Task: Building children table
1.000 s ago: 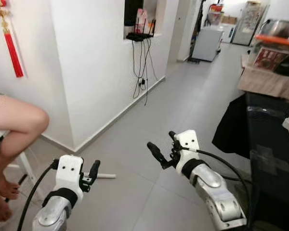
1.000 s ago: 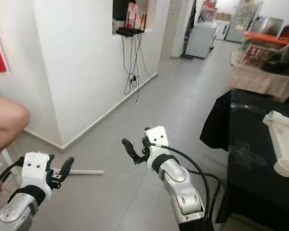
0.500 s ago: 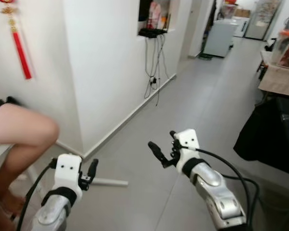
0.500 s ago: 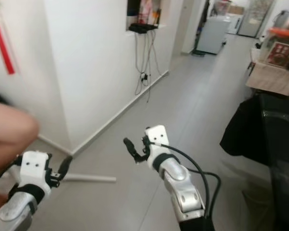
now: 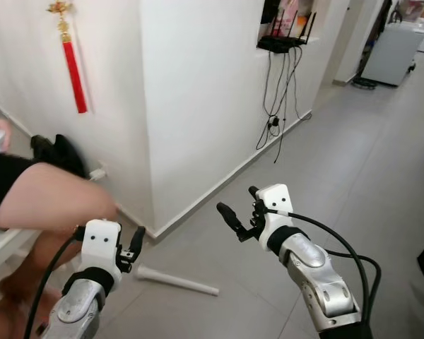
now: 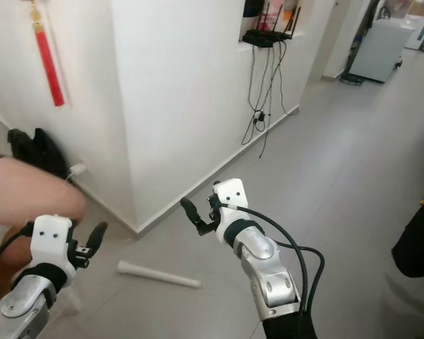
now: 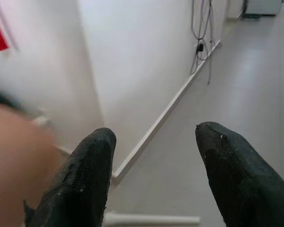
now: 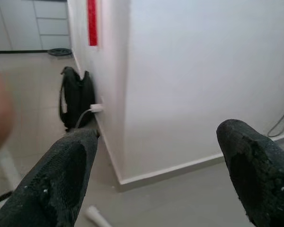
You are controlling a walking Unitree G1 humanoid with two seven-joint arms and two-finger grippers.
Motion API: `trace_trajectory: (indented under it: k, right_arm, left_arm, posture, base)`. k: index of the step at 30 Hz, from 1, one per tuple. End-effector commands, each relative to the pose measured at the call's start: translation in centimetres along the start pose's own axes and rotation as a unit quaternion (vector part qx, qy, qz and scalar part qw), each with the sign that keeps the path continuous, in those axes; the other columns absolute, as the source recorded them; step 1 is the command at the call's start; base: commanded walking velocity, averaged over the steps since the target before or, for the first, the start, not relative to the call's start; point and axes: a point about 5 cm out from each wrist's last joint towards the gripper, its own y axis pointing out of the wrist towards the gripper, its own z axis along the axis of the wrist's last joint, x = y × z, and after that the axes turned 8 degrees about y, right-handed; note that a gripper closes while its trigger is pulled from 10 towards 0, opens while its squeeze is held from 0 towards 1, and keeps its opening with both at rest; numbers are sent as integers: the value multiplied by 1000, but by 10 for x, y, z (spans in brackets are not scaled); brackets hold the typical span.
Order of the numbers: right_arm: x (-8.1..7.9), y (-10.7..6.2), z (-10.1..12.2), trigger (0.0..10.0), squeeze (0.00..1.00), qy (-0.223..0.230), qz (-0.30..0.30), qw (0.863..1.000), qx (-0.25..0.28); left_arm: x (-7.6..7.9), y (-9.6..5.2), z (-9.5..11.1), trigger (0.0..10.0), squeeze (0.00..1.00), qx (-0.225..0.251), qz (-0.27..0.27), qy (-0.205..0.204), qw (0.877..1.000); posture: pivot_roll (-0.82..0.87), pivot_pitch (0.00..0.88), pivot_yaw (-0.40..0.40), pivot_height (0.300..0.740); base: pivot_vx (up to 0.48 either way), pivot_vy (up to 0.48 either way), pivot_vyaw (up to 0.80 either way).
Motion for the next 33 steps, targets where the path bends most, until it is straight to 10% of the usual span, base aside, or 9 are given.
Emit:
trace_trajectory:
  k: [1,11,33]
  right_arm:
    - [6,-4,-3,10000,0,1,-10,1000,-11]
    - [6,-6,-3,10000,0,8,-3,1000,-10]
    - [4,-6,-2,10000,0,-35,62,997,-26]
  left_arm:
    - [7,0,-1,10000,0,-3,-12,-4,1000]
    - [9,-3,-2,10000,0,-6,-11,-9,1000]
    - [13,-3,3,10000,0,-1,-11,-2,1000]
  posture:
    - [-16,0,-79,740]
    - [-14,0,-83,740]
    - [-4,0,-97,740]
  base:
    - [386,0,0]
    - [329,0,0]
    - [0,0,800]
